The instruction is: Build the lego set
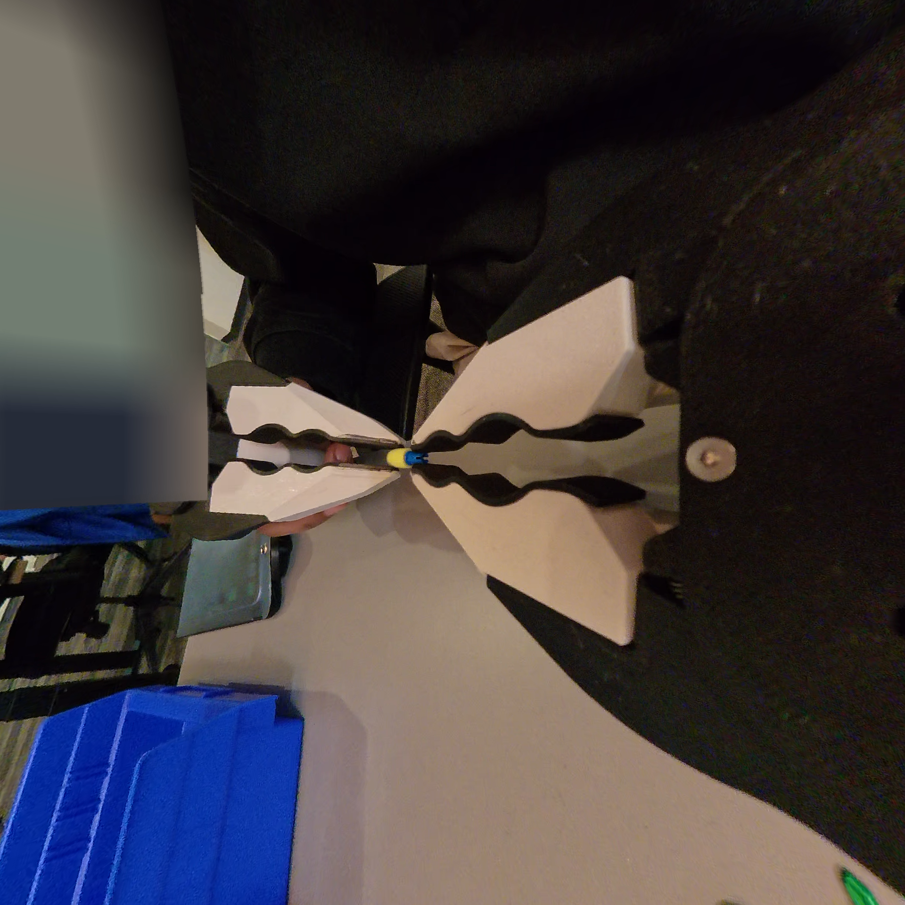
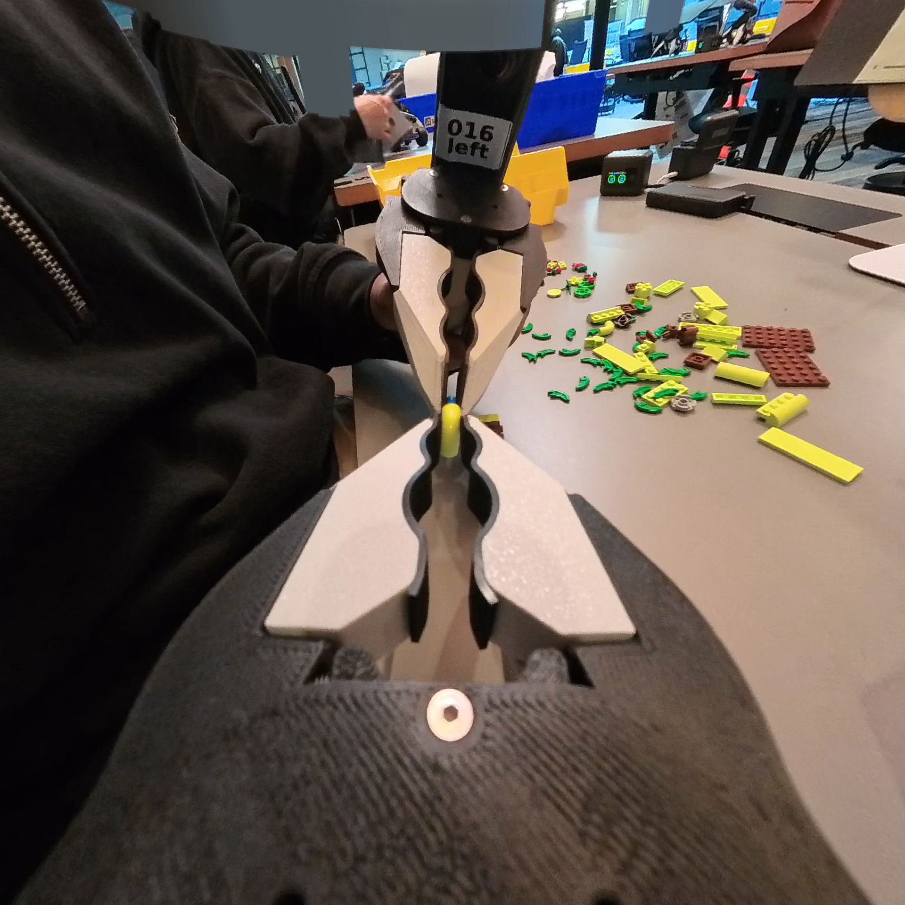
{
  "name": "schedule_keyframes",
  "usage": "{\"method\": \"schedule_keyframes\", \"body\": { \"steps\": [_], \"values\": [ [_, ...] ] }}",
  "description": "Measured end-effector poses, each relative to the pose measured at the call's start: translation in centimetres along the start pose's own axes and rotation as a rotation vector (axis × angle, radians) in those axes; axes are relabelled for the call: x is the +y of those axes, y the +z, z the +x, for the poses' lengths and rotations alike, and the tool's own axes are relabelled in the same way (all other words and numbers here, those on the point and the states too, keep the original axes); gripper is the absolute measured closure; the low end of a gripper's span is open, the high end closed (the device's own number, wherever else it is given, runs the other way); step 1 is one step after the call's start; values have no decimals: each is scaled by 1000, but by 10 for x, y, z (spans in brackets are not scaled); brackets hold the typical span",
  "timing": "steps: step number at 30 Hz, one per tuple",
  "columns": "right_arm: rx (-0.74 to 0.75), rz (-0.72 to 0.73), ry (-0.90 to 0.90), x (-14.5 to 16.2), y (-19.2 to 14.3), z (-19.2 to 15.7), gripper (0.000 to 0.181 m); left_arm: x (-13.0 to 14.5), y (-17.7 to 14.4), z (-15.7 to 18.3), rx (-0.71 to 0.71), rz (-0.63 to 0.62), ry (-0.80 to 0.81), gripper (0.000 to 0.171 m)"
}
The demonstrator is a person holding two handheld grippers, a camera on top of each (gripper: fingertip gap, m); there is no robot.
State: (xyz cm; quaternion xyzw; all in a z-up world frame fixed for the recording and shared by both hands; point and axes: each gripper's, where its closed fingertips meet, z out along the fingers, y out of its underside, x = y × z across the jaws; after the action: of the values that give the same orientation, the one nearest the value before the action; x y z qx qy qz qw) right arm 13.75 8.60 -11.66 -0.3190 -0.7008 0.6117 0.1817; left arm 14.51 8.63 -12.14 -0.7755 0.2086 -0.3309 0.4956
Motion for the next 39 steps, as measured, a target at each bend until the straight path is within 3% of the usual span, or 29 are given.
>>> {"method": "schedule_keyframes", "body": {
  "steps": [28,31,33,36,39],
  "values": [
    [27,-7,-13,-1,0,0,176,-3,1,1,1,5,-7,169],
    [69,3,7,-1,-7,8,176,-1,-1,-9,-62,-8,2,139],
    [99,0,32,2,-12,14,176,6,-3,-17,-117,-58,3,129],
    [130,-19,65,9,-17,19,176,37,-2,-34,-222,-256,43,116],
    [143,-86,85,24,-15,21,176,59,4,-39,-253,-377,94,124]
  ]
}}
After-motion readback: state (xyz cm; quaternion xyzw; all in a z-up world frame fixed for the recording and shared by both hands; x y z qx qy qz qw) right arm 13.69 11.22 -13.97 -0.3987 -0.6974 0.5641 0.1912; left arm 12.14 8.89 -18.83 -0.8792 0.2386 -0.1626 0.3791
